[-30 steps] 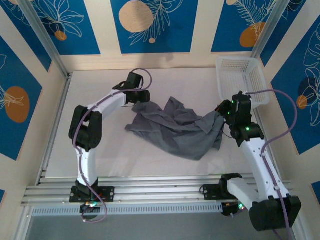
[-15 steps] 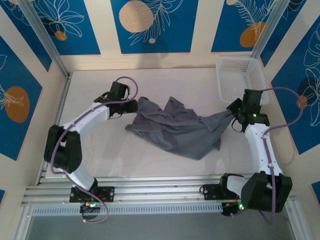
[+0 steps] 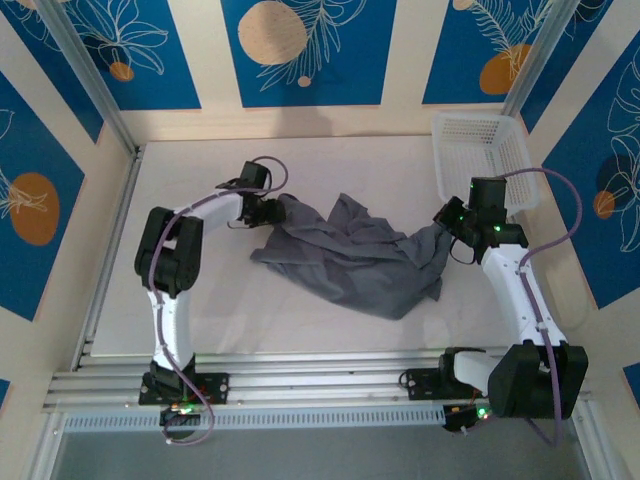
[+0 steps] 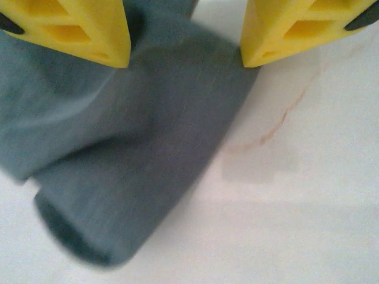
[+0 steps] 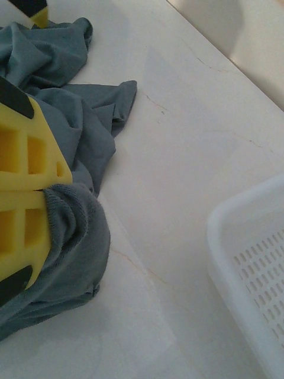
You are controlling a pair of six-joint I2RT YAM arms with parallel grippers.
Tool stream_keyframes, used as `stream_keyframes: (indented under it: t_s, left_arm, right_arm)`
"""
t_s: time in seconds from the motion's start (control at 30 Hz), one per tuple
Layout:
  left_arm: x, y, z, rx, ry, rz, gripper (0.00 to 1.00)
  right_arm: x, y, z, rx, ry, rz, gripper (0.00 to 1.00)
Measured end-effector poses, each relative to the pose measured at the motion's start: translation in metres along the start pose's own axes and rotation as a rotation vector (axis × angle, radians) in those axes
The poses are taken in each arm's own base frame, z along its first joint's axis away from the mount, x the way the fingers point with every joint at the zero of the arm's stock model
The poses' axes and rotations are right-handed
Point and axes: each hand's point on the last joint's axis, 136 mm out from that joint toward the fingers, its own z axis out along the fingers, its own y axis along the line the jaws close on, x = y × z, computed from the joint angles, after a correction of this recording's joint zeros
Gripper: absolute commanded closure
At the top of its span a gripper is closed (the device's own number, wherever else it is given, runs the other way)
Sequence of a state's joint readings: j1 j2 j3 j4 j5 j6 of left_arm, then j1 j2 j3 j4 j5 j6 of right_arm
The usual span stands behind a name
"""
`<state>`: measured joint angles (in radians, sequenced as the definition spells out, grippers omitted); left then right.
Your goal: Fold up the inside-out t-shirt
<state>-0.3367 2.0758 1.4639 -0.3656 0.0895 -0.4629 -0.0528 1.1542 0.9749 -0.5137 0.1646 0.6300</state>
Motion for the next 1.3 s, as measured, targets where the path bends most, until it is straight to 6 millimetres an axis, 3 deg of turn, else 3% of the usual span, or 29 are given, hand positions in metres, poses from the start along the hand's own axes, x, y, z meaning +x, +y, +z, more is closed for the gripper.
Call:
stream_keyframes:
  t_s: [0.17,0.4,0.5,0.57,0.7,0.8,0.9,0.97,1.07,1.13,1.2,1.3]
  left_arm:
    - [-0.005,-0.001,0.009,0.001,-0.003,0.000,0.57]
    - [-0.006,-0.001,0.011,-0.003,-0.005,0.002,0.50]
    - [-0.007,0.003,0.011,-0.026,-0.011,0.019,0.63]
    - [-0.005,0.008,0.011,-0.055,-0.008,0.034,1.00]
    - [-0.002,0.013,0.009,-0.100,-0.020,0.062,1.00]
    - [0.013,0.019,-0.004,-0.113,-0.008,0.062,1.00]
    - [0.015,0.016,-0.043,-0.104,-0.035,0.064,1.00]
    - [0.001,0.003,-0.089,-0.068,-0.115,0.069,1.00]
    - [-0.025,-0.023,-0.179,0.026,-0.300,0.082,1.00]
    - [-0.031,-0.038,-0.238,0.093,-0.401,0.095,1.00]
    - [-0.029,-0.049,-0.284,0.148,-0.469,0.110,1.00]
    - [-0.012,-0.058,-0.326,0.194,-0.492,0.137,1.00]
  right_arm:
    - [0.001,0.002,0.000,-0.005,0.003,-0.008,1.00]
    - [0.001,0.007,-0.005,-0.022,-0.006,-0.015,1.00]
    - [0.002,0.008,-0.005,-0.025,-0.004,-0.018,1.00]
    - [0.003,0.009,-0.006,-0.027,-0.004,-0.019,1.00]
    - [0.004,0.012,-0.010,-0.038,-0.005,-0.023,1.00]
    - [0.006,0.018,-0.016,-0.046,0.001,-0.033,1.00]
    - [-0.002,0.033,-0.033,-0.080,-0.021,-0.047,1.00]
    - [-0.010,0.048,-0.051,-0.123,-0.057,-0.059,1.00]
    - [-0.022,0.069,-0.085,-0.199,-0.135,-0.077,1.00]
    - [-0.027,0.081,-0.111,-0.248,-0.180,-0.083,1.00]
    - [-0.032,0.090,-0.134,-0.294,-0.220,-0.090,1.00]
    - [-0.039,0.101,-0.168,-0.359,-0.280,-0.097,1.00]
